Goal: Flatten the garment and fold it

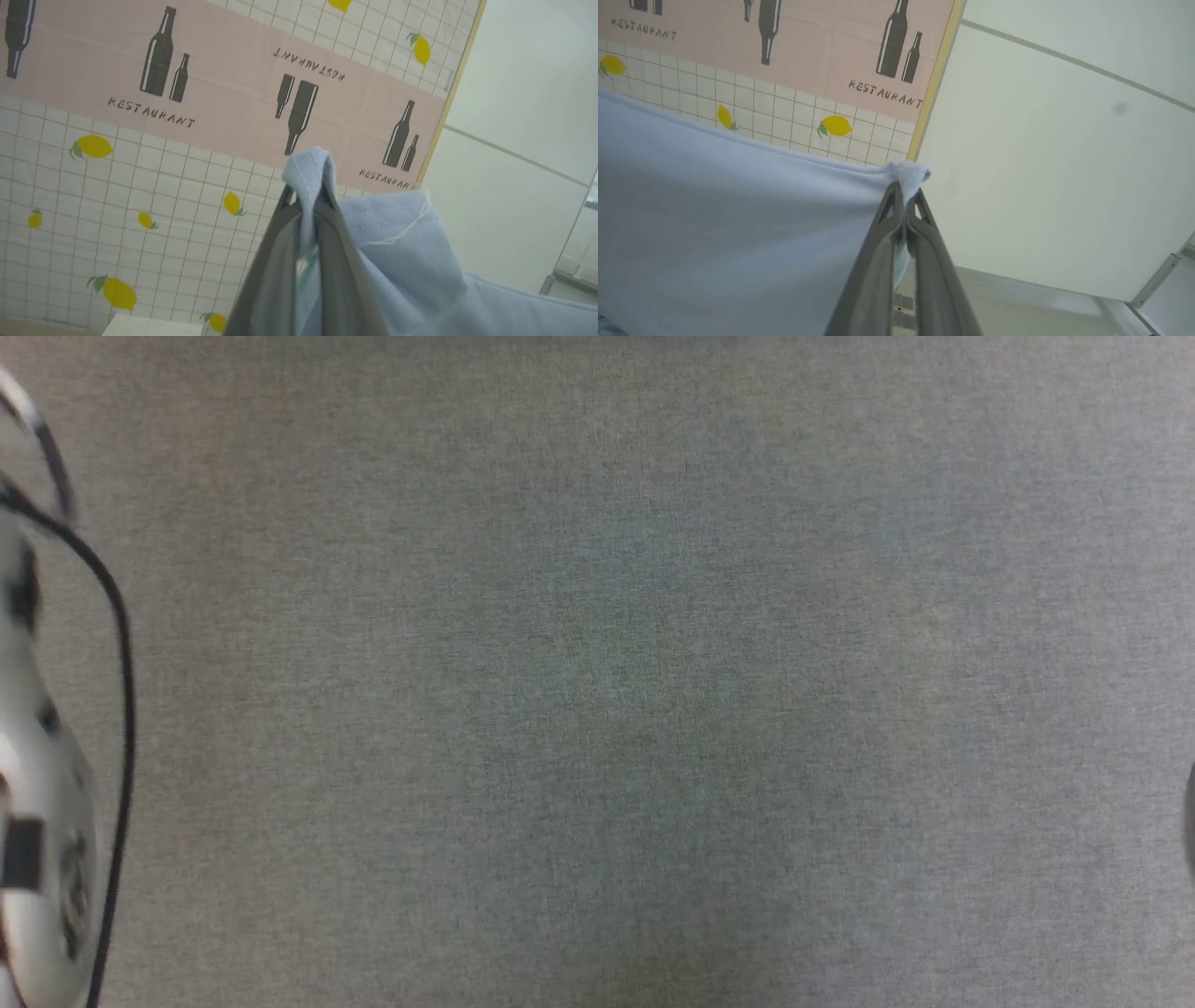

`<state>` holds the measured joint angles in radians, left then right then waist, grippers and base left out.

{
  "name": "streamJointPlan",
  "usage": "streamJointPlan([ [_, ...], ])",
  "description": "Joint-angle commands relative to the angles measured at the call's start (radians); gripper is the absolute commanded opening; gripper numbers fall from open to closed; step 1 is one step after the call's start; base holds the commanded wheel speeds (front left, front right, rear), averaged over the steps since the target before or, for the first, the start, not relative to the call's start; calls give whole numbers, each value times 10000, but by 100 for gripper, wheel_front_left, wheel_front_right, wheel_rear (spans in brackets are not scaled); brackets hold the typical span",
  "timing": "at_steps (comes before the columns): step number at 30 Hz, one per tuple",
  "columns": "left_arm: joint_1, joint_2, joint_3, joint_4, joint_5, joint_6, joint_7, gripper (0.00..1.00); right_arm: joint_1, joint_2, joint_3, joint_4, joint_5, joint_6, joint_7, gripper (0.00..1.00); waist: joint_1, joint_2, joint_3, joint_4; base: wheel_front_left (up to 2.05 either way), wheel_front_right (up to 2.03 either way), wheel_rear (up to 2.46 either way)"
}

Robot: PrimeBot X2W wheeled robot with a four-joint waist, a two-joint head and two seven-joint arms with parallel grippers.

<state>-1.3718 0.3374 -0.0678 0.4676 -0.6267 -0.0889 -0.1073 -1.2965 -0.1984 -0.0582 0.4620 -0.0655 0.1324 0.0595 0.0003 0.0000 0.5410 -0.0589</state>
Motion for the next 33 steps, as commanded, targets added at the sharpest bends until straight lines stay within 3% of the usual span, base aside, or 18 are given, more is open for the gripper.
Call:
streamJointPlan([
  [1, 709, 231, -247, 162, 250, -128, 35, 0, 633, -28, 97, 190, 224, -17, -101, 0, -3, 0, -351, 170, 0, 0, 0],
  [8, 4164, 734, -1444, 391, 171, -373, 738, 0, 3483, -278, 827, 613, 1412, -17, -38, 0, -3, 0, -1531, 456, 0, 0, 0],
  [17, 9398, 1000, -2556, -1295, -1046, -362, 2430, 0, 7767, -462, 918, -286, 2382, -17, 456, 0, -3, 0, -3151, 762, 0, 0, 0],
  [26, 13096, 1071, -2691, -3148, -1992, 690, 3525, 0, 10759, -254, 309, -1816, 2239, -17, 1777, 0, -3, 0, -3792, 850, 0, 0, 0],
  [33, 14947, 1238, -2646, -4097, -2343, 1682, 4127, 0, 12709, 163, -585, -2909, 2267, -17, 3775, 0, -3, 0, -4204, 952, 0, 0, 0],
])
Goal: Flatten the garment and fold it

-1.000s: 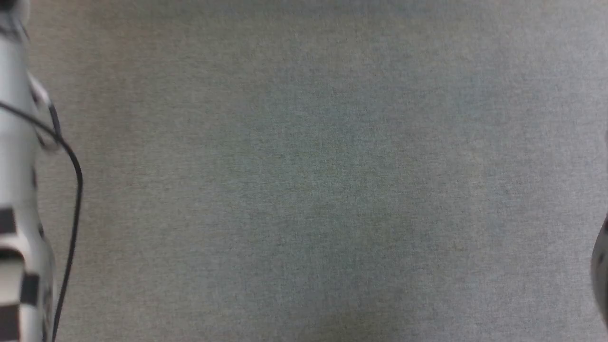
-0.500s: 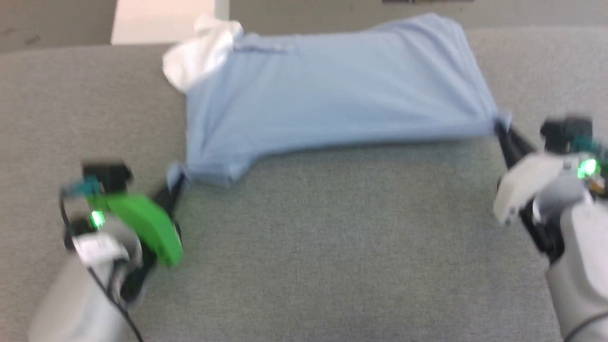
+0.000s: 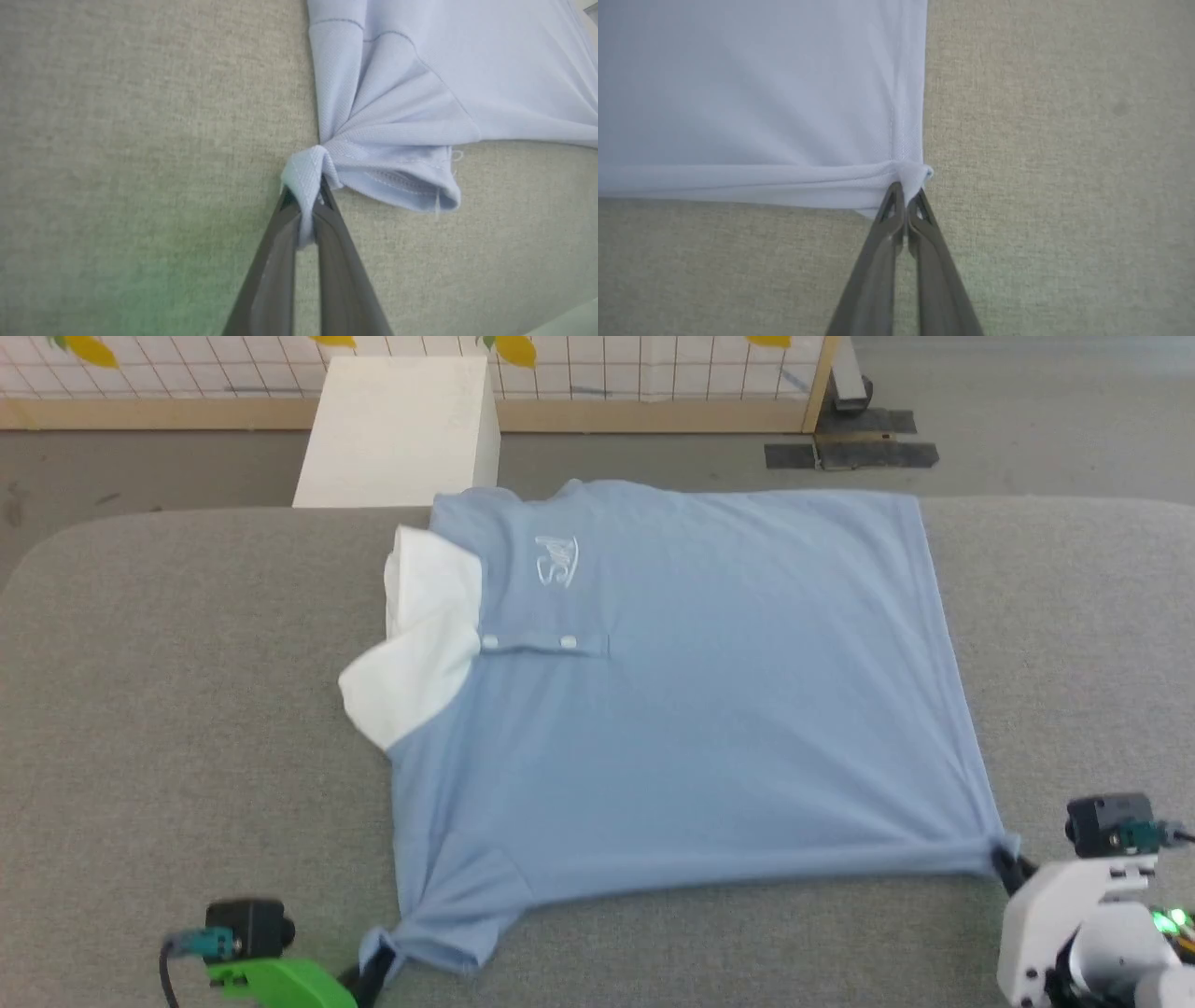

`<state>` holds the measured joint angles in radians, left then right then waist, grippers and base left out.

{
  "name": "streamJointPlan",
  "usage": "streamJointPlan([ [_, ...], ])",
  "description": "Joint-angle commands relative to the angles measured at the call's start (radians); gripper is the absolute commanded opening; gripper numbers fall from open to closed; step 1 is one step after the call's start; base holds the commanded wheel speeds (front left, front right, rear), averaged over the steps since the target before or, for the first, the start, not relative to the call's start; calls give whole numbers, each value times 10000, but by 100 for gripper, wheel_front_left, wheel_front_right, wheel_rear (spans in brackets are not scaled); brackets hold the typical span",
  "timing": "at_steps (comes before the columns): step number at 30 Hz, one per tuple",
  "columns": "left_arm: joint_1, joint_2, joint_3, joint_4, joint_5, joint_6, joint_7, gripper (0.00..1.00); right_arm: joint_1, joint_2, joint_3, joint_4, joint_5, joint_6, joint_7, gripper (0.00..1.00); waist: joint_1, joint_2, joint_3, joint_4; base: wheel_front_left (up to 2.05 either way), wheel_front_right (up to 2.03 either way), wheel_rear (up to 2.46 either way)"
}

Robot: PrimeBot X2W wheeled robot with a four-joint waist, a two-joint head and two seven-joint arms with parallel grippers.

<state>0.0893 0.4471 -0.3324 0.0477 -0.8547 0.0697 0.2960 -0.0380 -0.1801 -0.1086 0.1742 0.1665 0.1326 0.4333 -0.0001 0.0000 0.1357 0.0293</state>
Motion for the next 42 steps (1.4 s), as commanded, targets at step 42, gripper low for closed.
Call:
streamJointPlan([
  [42, -5338, -43, -709, 2027, 3846, -336, -2943, 0, -2217, 206, 286, 382, -451, -19, -2037, 0, 1, 0, 1384, -672, 0, 0, 0],
])
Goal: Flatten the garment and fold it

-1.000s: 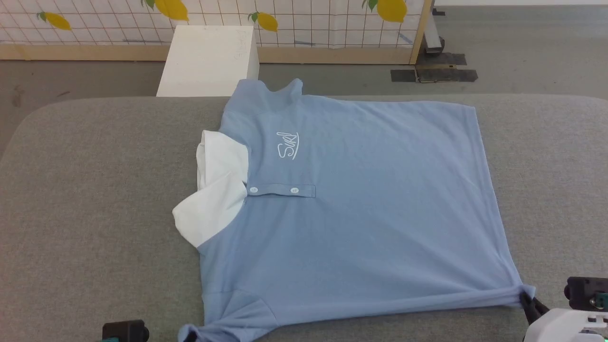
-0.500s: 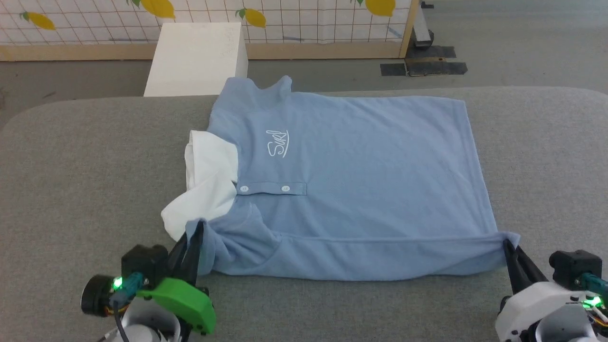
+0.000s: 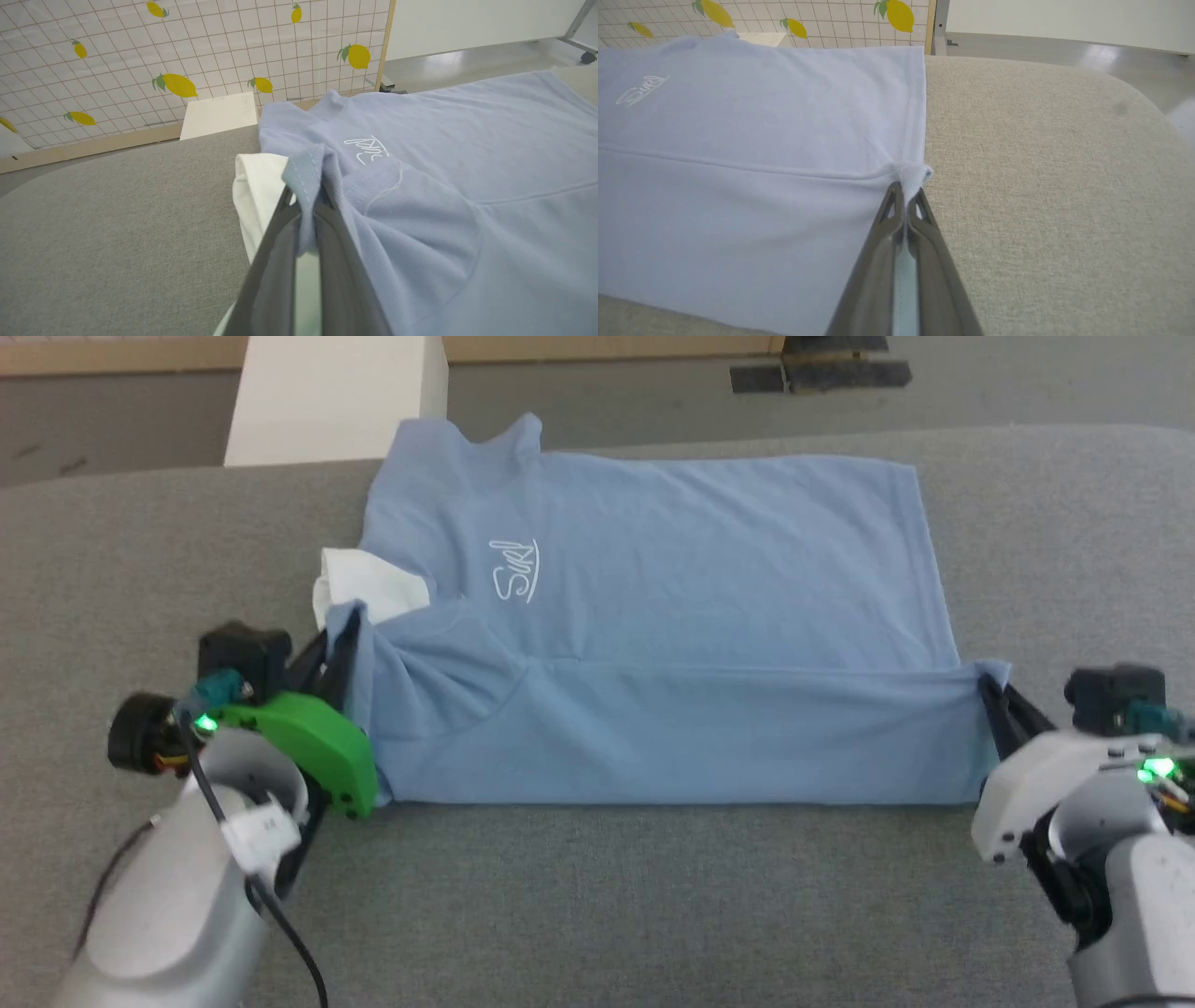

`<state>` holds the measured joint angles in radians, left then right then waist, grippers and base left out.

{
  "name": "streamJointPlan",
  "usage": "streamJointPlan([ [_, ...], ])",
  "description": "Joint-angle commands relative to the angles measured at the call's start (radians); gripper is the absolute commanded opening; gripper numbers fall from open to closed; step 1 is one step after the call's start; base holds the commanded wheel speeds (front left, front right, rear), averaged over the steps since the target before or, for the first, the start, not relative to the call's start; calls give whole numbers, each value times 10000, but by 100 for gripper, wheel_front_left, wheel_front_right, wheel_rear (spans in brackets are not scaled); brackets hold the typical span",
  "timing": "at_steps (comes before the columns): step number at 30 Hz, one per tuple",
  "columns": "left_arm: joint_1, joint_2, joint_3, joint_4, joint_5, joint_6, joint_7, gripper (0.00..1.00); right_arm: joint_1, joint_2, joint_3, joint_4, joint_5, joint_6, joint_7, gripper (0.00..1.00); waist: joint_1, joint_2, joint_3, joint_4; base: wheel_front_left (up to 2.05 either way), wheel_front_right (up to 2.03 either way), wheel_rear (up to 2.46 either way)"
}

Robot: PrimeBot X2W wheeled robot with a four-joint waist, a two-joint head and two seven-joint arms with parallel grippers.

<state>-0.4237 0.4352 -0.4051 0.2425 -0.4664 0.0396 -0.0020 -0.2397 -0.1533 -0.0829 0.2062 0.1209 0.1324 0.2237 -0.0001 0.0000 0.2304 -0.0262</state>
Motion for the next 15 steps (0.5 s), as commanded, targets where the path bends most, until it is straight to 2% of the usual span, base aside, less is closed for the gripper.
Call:
streamJointPlan([
  [1, -373, 99, 15, 251, -88, -98, 203, 0, -386, -96, 51, 186, 42, -17, 176, 0, 1, 0, 536, -126, 0, 0, 0],
  [9, -1346, 247, -76, 1551, -813, -669, 2159, 0, -1896, -477, 484, 1427, 438, -17, 1574, 0, 1, 0, 1319, -148, 0, 0, 0],
  [15, -1163, 132, -85, 1880, -1955, -842, 4335, 0, -2405, -549, 480, 2144, 961, -17, 3606, 0, 1, 0, 1422, -55, 0, 0, 0],
])
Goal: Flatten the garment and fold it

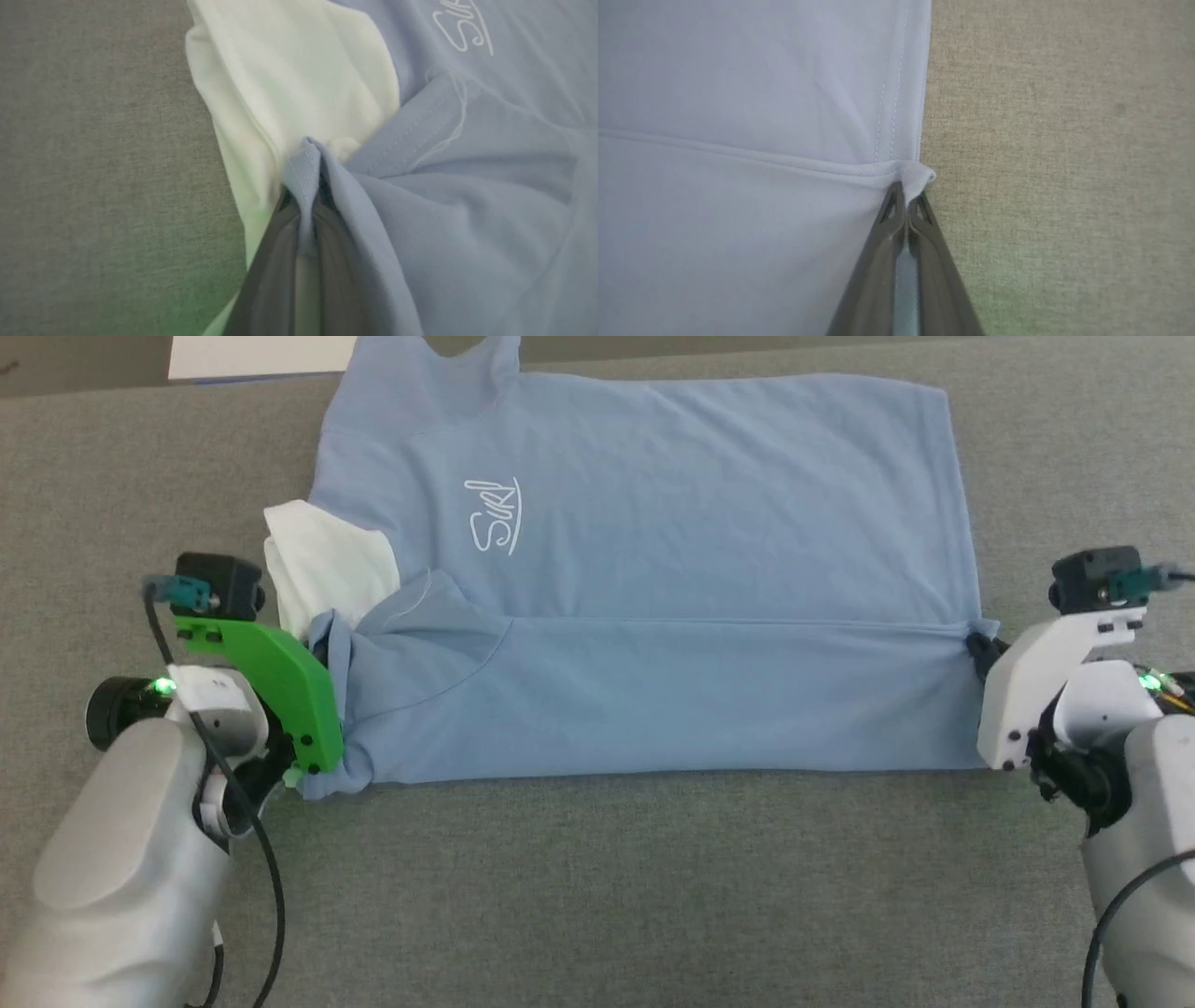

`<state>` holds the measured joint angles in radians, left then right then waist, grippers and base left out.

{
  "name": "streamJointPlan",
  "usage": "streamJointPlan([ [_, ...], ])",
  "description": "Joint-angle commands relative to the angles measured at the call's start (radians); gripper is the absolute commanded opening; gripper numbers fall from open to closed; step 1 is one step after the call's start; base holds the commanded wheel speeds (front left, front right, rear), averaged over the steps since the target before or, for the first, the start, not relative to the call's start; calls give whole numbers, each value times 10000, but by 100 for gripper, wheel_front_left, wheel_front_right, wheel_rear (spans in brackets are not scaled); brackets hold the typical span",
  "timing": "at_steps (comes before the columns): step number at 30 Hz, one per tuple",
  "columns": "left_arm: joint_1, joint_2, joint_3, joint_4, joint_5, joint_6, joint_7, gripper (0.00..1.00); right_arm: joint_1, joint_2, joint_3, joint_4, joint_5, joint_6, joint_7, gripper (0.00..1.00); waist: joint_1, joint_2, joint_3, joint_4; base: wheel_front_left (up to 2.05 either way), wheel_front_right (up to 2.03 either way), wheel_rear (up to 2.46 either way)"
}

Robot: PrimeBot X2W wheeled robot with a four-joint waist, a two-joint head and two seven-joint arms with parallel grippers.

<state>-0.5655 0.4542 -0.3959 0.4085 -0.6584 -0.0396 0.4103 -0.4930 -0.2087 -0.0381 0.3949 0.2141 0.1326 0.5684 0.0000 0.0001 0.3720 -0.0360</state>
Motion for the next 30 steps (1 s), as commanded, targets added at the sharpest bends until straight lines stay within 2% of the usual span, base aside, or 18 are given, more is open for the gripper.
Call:
streamJointPlan([
  [1, 298, -78, -100, 103, -151, 5, 255, 0, 116, 20, -39, 226, 111, -19, 371, 0, 0, -1, -10, 76, 0, 0, 0],
  [2, 326, -82, -40, -27, -147, 68, 113, 21, 132, 44, -128, 181, 163, -19, 485, 0, 0, -1, -37, 109, 0, 0, 0],
  [3, 374, -74, 26, -183, -47, 190, -186, 56, 173, 73, -205, 80, 210, -19, 537, 0, 0, -1, -72, 141, 0, 0, 0],
  [4, 426, -65, 71, -297, 80, 305, -492, 100, 226, 91, -249, -36, 227, -19, 484, 49, 0, -1, -110, 163, 0, 0, 0],
  [5, 515, -77, 148, -418, 249, 488, -955, 100, 321, 126, -314, -181, 245, -19, 342, 100, 0, -1, -188, 186, 0, 0, 0],
  [10, 1277, -289, 481, -949, 720, 1088, -3058, 100, 980, 468, -818, -881, 190, -19, -983, 100, 0, -1, -642, 248, 0, 0, 0],
  [12, 1947, -418, 689, -1307, 1011, 1525, -4371, 100, 1566, 756, -1131, -1317, 32, -19, -2080, 100, 0, -1, -1033, 273, 0, 0, 0],
  [16, 2884, -641, 788, -1853, 1214, 1877, -5624, 100, 2415, 1085, -1416, -1825, -226, -19, -3465, 100, 0, -1, -1494, 308, 0, 0, 0],
  [17, 3324, -777, 808, -2138, 1226, 1992, -6018, 100, 2818, 1253, -1491, -2062, -272, -19, -4147, 100, 0, -1, -1675, 308, 0, 0, 0],
  [23, 4425, -1039, 543, -2751, 1368, 2252, -6309, 100, 3752, 1535, -1431, -2550, -348, -19, -5881, 100, 0, -1, -2019, 223, 0, 0, 0],
  [27, 4627, -1069, 399, -2450, 1280, 2283, -6014, 100, 4117, 1576, -1258, -2755, -281, -19, -6590, 100, 0, -1, -2066, 124, 0, 0, 0],
  [30, 4581, -1210, 487, -2086, 1143, 2671, -5576, 100, 4260, 1580, -1125, -2759, -71, -19, -6870, 100, 0, -1, -2070, 14, 0, 0, 0],
])
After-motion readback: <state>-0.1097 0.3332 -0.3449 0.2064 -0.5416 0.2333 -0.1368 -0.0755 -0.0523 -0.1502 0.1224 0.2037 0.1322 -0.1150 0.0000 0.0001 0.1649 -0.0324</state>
